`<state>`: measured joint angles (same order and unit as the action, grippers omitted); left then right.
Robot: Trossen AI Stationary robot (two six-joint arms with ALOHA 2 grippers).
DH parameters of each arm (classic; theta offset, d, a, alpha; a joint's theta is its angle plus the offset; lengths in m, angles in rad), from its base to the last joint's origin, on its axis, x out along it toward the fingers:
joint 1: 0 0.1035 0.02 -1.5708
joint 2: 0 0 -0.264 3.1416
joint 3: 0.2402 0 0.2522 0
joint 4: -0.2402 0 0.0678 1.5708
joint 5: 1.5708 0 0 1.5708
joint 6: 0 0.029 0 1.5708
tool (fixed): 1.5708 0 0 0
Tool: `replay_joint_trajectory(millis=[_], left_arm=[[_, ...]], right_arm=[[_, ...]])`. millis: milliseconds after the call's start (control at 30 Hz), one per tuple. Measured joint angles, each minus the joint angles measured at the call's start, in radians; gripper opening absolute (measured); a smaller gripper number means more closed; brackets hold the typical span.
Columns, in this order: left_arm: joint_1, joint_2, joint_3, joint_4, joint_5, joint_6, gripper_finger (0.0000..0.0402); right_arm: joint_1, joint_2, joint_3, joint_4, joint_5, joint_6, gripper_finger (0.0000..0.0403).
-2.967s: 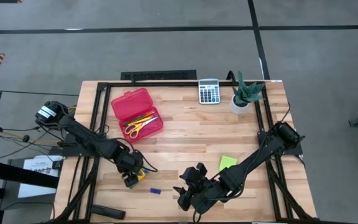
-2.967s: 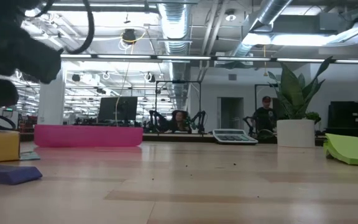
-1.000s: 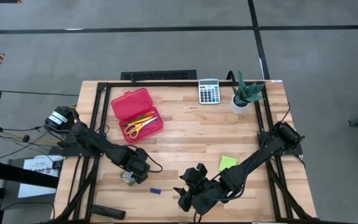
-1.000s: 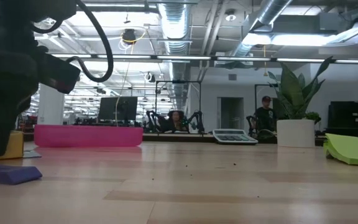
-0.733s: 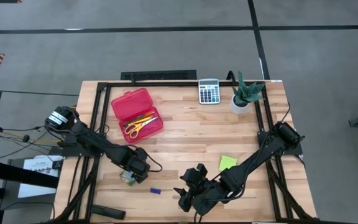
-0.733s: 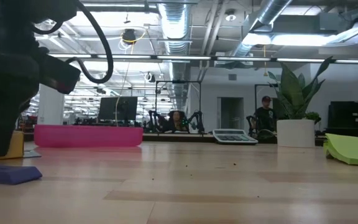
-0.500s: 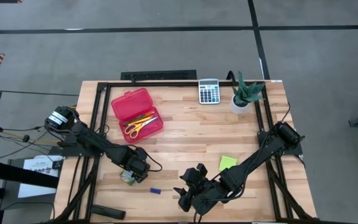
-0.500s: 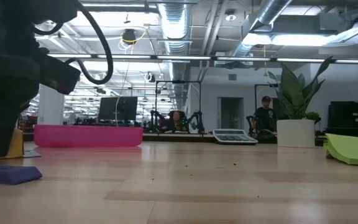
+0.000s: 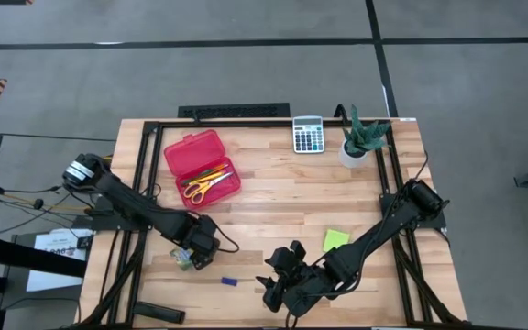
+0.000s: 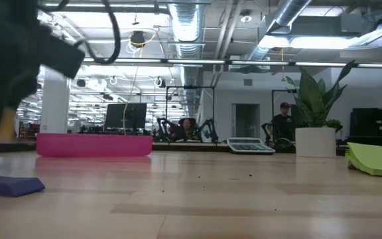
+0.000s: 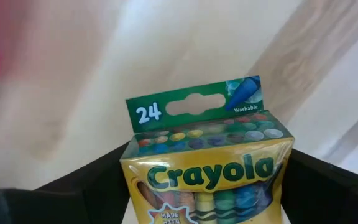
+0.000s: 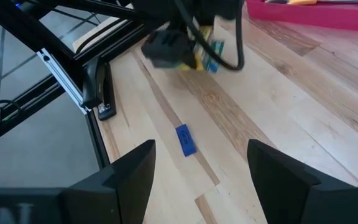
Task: Pack school essentials
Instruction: Put the yellow crayon box into the red supply box
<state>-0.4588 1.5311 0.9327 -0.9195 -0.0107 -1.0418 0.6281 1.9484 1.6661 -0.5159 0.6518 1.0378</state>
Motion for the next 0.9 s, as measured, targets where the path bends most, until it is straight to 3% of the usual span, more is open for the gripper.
replay_joint_trajectory(millis=[200,367,667,900], left_arm=[[0.074,-0.014,0.155,-0.220,-0.148,0.207,0.0324],[0.187,-0.014,0.238,-0.286,-0.277,0.405,0.0325],[0.447,-0.015,0.267,-0.213,-0.387,0.818,0.0325],[0.606,-0.015,0.262,-0.078,-0.327,0.992,0.0325]], right_arm=[[0.000,0.000,0.000,0.000,0.000,0.000,0.0260],[0.000,0.000,0.000,0.000,0.000,0.000,0.0260],[0.000,0.000,0.000,0.001,0.000,0.001,0.0260],[0.009,0.000,0.000,0.000,0.000,0.001,0.0260]])
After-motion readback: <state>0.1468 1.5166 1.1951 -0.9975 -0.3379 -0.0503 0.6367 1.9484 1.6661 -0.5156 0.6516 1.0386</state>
